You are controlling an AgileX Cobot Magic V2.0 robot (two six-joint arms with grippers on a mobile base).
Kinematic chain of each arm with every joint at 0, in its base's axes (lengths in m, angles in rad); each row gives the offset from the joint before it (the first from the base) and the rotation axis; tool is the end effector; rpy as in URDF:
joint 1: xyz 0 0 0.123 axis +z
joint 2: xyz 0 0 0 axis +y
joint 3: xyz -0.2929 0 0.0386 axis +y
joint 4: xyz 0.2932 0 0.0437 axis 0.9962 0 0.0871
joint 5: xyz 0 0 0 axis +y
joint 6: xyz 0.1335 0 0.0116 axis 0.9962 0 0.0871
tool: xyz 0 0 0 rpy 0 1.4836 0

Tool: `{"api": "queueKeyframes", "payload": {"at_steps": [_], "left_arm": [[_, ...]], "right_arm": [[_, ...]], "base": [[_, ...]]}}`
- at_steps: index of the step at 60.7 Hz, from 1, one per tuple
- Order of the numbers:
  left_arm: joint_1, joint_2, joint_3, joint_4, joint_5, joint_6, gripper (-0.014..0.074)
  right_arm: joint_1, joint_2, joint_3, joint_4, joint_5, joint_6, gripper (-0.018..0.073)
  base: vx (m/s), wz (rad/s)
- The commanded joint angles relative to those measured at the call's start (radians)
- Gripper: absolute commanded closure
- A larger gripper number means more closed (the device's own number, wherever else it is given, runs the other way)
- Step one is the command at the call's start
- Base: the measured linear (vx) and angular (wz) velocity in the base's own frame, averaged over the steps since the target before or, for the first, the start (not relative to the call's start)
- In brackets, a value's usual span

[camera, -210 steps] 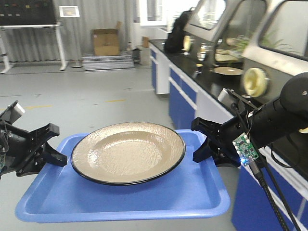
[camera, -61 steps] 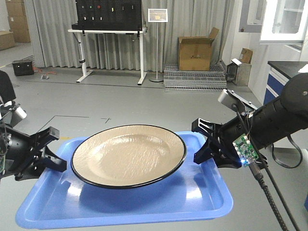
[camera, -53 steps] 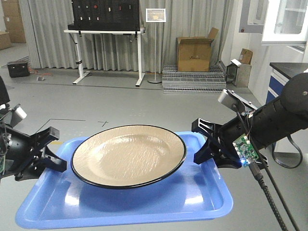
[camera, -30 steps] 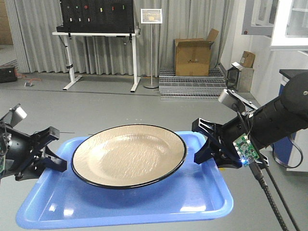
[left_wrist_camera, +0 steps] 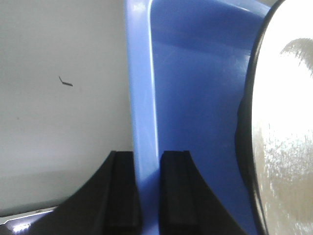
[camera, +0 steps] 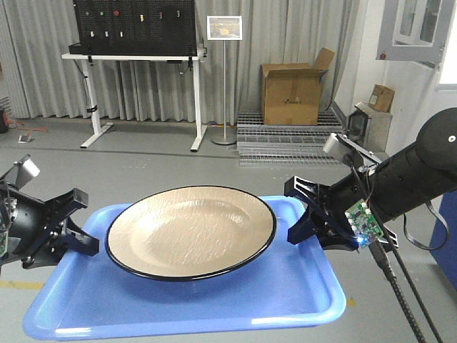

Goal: Place disk in tray to left cabinet
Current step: 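Hold the tray level with both grippers while the base turns away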

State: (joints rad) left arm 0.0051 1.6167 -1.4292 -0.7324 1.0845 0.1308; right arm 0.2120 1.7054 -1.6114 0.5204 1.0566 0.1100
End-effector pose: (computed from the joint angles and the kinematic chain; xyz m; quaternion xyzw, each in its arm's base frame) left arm 0.4020 -0.0772 0.3082 -0.0458 0.9211 -0.3298 0.2019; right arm 0.4167 0.1490 0.3224 0.0185 0.9376 0.2843 0.1995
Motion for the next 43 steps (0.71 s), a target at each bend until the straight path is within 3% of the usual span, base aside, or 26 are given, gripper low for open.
{"api": "queueKeyframes", "payload": {"at_steps": [1,43], "left_arm": [[-0.023,-0.049,-0.036,-0.165,0.014,-0.002,0.0596],[-0.023,-0.049,-0.036,-0.166,0.014,-0.002,0.0596]], "right_arm": [[0.019,-0.052,-0.039,0.142,-0.043,-0.014,0.0563],[0.019,-0.052,-0.039,0.142,-0.036,-0.014,0.0563]], "base": [[0.73,-0.04],[0.70,-0.03]]}}
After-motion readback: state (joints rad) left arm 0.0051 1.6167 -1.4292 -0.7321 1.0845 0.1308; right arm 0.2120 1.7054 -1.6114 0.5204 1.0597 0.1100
